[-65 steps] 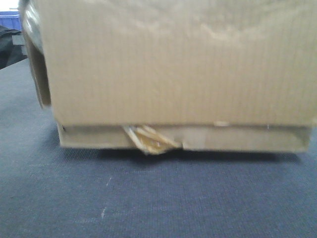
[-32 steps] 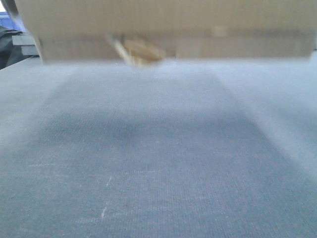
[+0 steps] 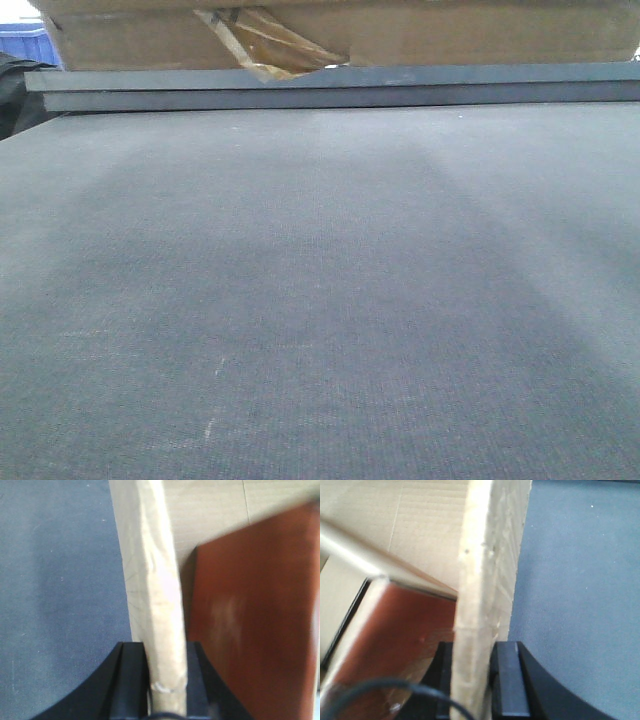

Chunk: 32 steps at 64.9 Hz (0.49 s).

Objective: Stack two boxes on right shelf middle
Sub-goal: 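Carry the boxes with both grippers while driving along the red table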

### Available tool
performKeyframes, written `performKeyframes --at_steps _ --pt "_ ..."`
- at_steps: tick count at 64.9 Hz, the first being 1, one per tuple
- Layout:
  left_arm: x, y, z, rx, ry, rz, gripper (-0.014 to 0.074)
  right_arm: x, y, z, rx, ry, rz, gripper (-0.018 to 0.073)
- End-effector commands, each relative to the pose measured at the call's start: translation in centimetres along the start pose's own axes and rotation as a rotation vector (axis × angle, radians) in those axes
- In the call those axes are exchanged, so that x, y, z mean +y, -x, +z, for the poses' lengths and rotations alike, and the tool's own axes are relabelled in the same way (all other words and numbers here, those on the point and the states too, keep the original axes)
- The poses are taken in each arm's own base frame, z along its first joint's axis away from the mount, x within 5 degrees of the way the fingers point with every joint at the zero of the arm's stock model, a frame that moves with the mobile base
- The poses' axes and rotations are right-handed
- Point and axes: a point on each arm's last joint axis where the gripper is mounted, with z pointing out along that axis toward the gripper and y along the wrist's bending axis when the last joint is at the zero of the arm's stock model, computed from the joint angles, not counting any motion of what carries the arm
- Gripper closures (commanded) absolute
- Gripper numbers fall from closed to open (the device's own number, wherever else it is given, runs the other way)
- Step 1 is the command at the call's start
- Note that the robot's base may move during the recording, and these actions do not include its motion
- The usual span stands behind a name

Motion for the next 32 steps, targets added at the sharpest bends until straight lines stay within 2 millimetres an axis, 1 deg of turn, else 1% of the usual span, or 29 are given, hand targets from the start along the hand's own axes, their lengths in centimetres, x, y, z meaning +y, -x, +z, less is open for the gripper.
performKeyframes --at_steps 1,32 --pt "0.27 0.16 -0.84 -0.033 0.018 0.004 0.0708 -0.49 0.90 -0.73 -0.102 -0.059 -0.029 0.0712" --pt "0.30 0.17 -0.84 -0.034 0.021 0.005 0.0708 -0.49 0.88 -0.73 -0.100 -0.059 -0.029 0.0712"
